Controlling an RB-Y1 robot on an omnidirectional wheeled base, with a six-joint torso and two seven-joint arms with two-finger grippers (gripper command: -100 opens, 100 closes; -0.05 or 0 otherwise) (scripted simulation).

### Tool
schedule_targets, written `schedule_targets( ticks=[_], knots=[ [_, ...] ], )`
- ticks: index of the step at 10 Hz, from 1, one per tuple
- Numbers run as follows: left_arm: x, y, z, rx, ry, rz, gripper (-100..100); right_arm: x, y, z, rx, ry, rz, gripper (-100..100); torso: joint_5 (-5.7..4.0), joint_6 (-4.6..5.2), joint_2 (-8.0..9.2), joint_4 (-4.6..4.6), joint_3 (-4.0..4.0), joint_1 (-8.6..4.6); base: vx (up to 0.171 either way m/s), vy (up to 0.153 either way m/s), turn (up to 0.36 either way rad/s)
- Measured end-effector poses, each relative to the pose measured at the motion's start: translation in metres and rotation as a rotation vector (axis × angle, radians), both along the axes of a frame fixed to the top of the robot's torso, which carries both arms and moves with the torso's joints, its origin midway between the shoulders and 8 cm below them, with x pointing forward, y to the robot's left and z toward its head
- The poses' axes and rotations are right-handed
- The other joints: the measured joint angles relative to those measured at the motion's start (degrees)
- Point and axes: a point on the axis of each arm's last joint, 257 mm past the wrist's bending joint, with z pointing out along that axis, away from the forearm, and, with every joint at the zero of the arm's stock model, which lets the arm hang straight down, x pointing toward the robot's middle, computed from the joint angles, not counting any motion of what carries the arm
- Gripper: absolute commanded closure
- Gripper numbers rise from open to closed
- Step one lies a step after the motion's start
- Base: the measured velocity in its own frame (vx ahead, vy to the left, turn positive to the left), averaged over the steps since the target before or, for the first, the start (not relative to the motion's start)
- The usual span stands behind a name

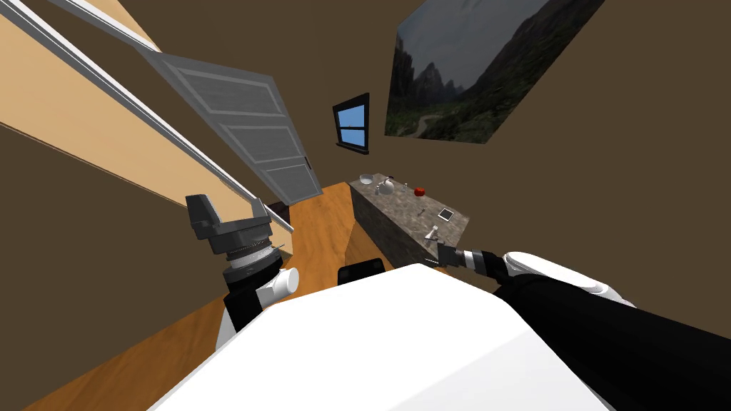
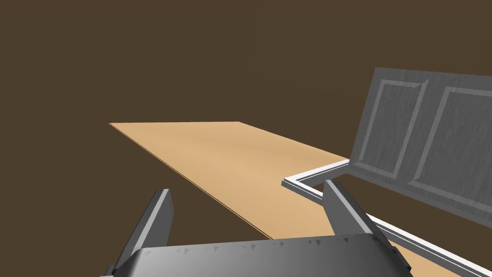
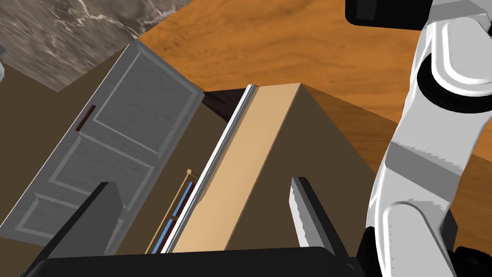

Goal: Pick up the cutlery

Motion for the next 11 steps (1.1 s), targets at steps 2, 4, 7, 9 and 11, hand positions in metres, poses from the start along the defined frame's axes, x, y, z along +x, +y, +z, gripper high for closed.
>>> schedule_targets(
  ticks=[2,4,7,9,11],
  knots=[
    [0.0,0.0,0.0,0.0,0.0,0.0,0,-0.012,-0.016,-0.005,-0.076,0.014,0.042,-100,0.01,0.01,0.01,0.0,0.0,0.02,0.064,-0.003,0.047],
    [0.0,0.0,0.0,0.0,0.0,0.0,0,-0.029,-0.04,-0.016,-0.176,0.04,0.102,-100,0.0,-0.02,-0.13,-0.03,-0.07,-0.03,0.108,-0.013,0.053],
    [0.0,0.0,0.0,0.0,0.0,0.0,0,-0.052,-0.064,-0.025,-0.295,0.069,0.182,-100,0.0,-0.01,-0.16,-0.04,-0.09,-0.02,0.118,-0.017,0.056],
    [0.0,0.0,0.0,0.0,0.0,0.0,0,-0.062,-0.085,-0.029,-0.369,0.087,0.231,-100,-0.02,-0.01,-0.18,-0.05,-0.12,-0.05,0.089,-0.016,0.03],
    [0.0,0.0,0.0,0.0,0.0,0.0,0,-0.077,-0.103,-0.033,-0.437,0.11,0.276,-100,-0.01,-0.01,-0.1,-0.02,-0.06,-0.03,0.102,-0.025,0.042]
  ],
)
